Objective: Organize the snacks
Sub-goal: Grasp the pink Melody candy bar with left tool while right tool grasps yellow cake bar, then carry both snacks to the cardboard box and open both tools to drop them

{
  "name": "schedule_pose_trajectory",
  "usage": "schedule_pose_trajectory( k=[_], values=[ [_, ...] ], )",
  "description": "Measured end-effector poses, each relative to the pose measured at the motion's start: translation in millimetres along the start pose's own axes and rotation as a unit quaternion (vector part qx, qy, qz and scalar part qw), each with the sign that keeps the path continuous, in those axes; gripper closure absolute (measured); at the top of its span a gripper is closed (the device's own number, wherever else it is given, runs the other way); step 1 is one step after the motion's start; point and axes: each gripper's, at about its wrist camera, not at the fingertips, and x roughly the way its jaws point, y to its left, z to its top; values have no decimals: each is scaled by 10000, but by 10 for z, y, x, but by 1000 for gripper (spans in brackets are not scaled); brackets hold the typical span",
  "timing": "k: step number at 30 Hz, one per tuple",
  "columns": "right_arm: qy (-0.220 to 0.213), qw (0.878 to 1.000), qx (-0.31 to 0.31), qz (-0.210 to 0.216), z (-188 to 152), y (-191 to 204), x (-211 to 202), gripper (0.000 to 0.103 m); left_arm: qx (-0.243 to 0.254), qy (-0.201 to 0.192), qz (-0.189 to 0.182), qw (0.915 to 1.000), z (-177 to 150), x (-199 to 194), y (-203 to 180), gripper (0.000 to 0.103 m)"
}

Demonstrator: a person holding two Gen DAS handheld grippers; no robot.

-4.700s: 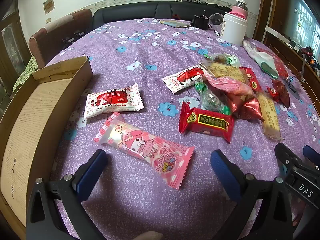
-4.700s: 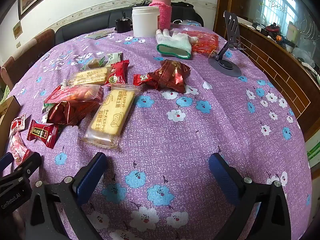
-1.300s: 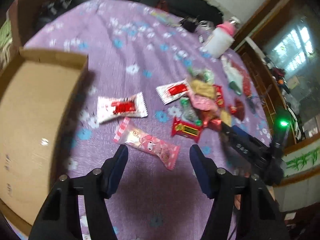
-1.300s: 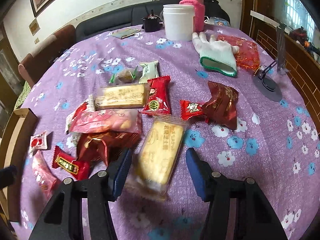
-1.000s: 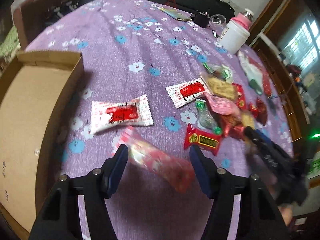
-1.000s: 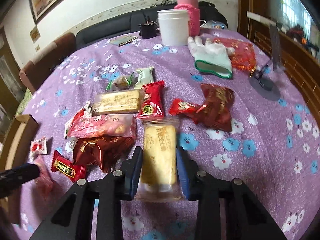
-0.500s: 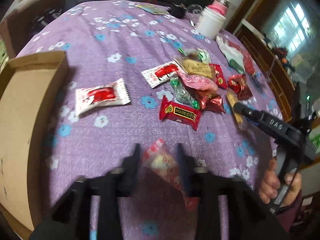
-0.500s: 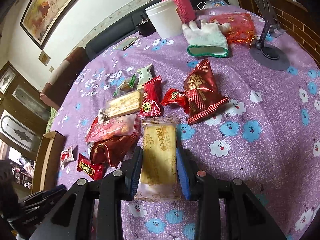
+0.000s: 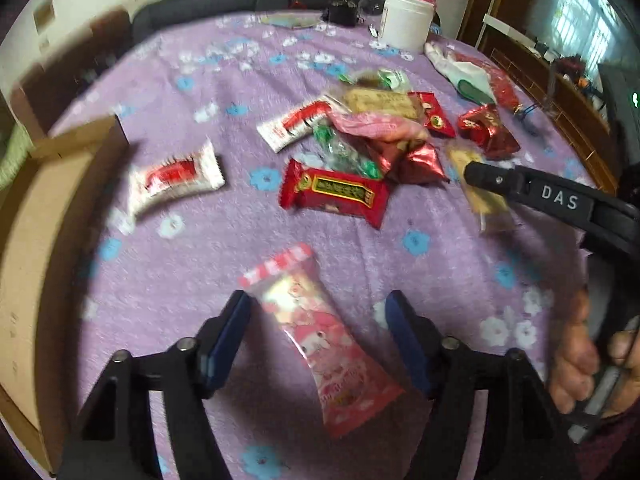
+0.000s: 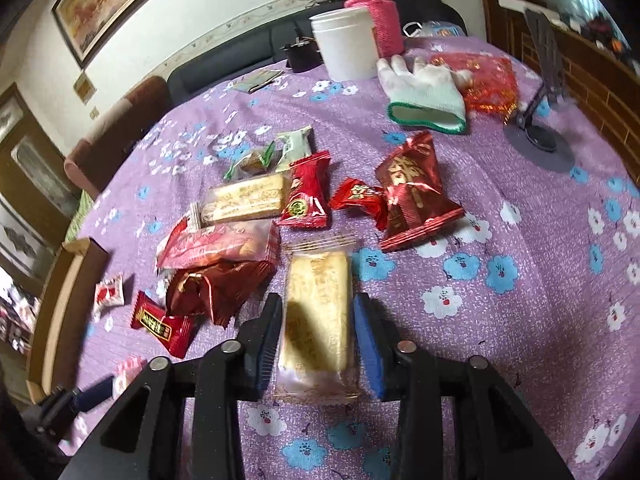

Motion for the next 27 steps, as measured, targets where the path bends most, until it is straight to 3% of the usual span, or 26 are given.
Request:
schedule_pose_trajectory(
  k=[1,2,6,9,16,17,19,27],
  values=[
    [-1,10000,-73,-62,-5,28,5,60,121,-117,181,9997,-7,-24,-11,73],
    [-4,9997,-186,-174,-12,70,13,60,139,-121,112,9998,-2,-32,1,80],
    [-46,9965,-595,-586,-51,201,37,60,-42,-68,-97,9999,-30,-79,152,80],
    [-120,9947,-723,-726,-78,230,47,60,-376,-27,-483,9981,-85,-150,316,80],
    [-254,9901,-952,-999,-158,288,30,61,-593,-332,-801,9945,-281,-494,554,80],
    [-247,9897,-917,-1072,-175,273,4,67,-622,-371,-853,9937,-313,-548,603,80],
    [-220,9885,-884,-1208,-231,254,-56,68,-670,-465,-953,9921,-371,-660,718,80],
    [-288,9975,-353,-534,-390,267,-645,67,-1097,-764,-1416,9809,-475,-1069,1403,80]
  ],
)
